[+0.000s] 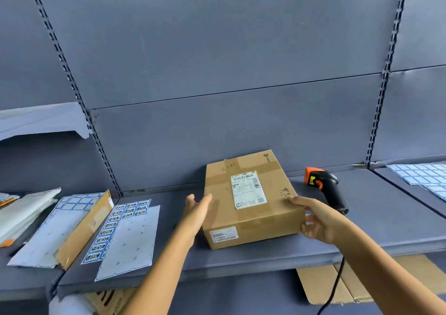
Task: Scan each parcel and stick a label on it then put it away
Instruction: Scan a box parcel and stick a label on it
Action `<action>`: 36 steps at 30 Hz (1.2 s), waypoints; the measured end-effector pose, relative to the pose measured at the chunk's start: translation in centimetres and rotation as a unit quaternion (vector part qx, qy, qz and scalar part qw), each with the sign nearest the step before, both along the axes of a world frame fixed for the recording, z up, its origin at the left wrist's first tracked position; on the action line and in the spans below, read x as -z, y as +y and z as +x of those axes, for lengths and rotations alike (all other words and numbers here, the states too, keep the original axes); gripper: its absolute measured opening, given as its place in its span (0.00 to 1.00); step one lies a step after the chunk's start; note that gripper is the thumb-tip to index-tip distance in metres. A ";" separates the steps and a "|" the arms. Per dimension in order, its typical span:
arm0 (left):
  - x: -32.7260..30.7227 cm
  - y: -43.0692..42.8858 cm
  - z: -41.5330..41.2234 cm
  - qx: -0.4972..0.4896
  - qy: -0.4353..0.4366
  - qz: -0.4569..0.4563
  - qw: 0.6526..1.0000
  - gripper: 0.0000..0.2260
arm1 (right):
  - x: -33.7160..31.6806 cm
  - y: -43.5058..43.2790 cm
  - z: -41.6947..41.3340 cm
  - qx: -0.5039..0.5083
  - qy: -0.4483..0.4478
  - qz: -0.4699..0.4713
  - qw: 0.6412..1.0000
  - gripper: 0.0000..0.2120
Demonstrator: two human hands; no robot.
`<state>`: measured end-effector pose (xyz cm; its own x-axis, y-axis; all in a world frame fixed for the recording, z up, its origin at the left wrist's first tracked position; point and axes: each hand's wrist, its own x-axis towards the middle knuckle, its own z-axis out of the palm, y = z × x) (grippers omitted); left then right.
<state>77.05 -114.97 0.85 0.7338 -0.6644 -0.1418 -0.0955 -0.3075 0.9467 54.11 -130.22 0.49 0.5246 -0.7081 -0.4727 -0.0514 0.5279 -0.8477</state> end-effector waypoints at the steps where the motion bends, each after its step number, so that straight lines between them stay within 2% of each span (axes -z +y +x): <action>1: 0.0 0.3 0.6 -0.014 0.025 -0.020 0.999 0.38 | 0.3 -0.1 -0.3 0.013 -0.021 -0.009 1.000 0.09; 3: 0.0 0.9 1.2 -0.003 0.098 -0.043 0.994 0.49 | 0.9 -0.2 -0.7 0.023 -0.065 -0.034 0.997 0.08; 5: 0.1 1.3 0.8 0.059 0.173 -0.054 0.982 0.52 | 1.2 -0.2 -0.8 0.011 -0.113 -0.058 0.992 0.11; 6: 0.2 1.2 0.5 0.092 0.196 -0.063 0.974 0.46 | 1.1 -0.2 -0.8 0.002 -0.136 -0.068 0.988 0.13; 7: 0.3 1.0 0.0 0.110 0.206 -0.077 0.969 0.36 | 1.1 -0.4 -0.9 -0.003 -0.151 -0.080 0.985 0.15; 8: 0.5 0.6 -0.4 0.114 0.213 -0.098 0.965 0.27 | 0.8 -0.3 -1.0 -0.013 -0.167 -0.095 0.981 0.16; 9: 0.6 0.3 -0.7 0.109 0.221 -0.123 0.961 0.22 | 0.9 -0.5 -1.0 -0.022 -0.177 -0.111 0.978 0.16; 11: 0.7 -0.4 -0.9 0.099 0.223 -0.158 0.957 0.23 | 0.7 -0.9 -1.2 -0.023 -0.168 -0.139 0.976 0.12; 14: 1.1 -1.3 -0.7 0.094 0.205 -0.178 0.958 0.26 | 0.6 -2.5 -2.0 0.066 -0.038 -0.255 0.964 0.10; 16: 1.4 -1.7 -0.5 0.098 0.193 -0.185 0.959 0.23 | 0.7 -4.1 -3.0 0.143 0.124 -0.337 0.922 0.15; 18: 1.9 -2.2 -0.2 0.099 0.188 -0.192 0.958 0.24 | 1.3 -5.4 -4.0 0.135 0.258 -0.358 0.887 0.18; 22: 3.1 -3.0 0.2 0.095 0.196 -0.211 0.953 0.26 | 3.1 -7.0 -3.6 0.095 0.353 -0.347 0.864 0.12; 24: 3.7 -3.2 0.1 0.096 0.204 -0.214 0.950 0.25 | 3.3 -7.3 -3.0 0.108 0.372 -0.321 0.864 0.25; 26: 4.2 -3.4 0.2 0.099 0.205 -0.217 0.949 0.26 | 3.9 -7.9 -2.4 0.105 0.372 -0.321 0.865 0.29; 29: 4.4 -3.7 0.4 0.108 0.197 -0.216 0.950 0.26 | 4.3 -8.0 -2.0 0.099 0.382 -0.338 0.854 0.24; 32: 4.5 -3.9 0.5 0.115 0.183 -0.212 0.953 0.22 | 4.3 -8.7 -2.1 0.125 0.349 -0.303 0.878 0.18; 34: 4.5 -4.1 0.6 0.116 0.185 -0.209 0.953 0.23 | 3.9 -9.2 -2.4 0.137 0.256 -0.244 0.925 0.11; 36: 4.5 -4.2 0.8 0.120 0.181 -0.207 0.954 0.24 | 3.4 -8.9 -2.4 0.167 0.117 -0.177 0.963 0.04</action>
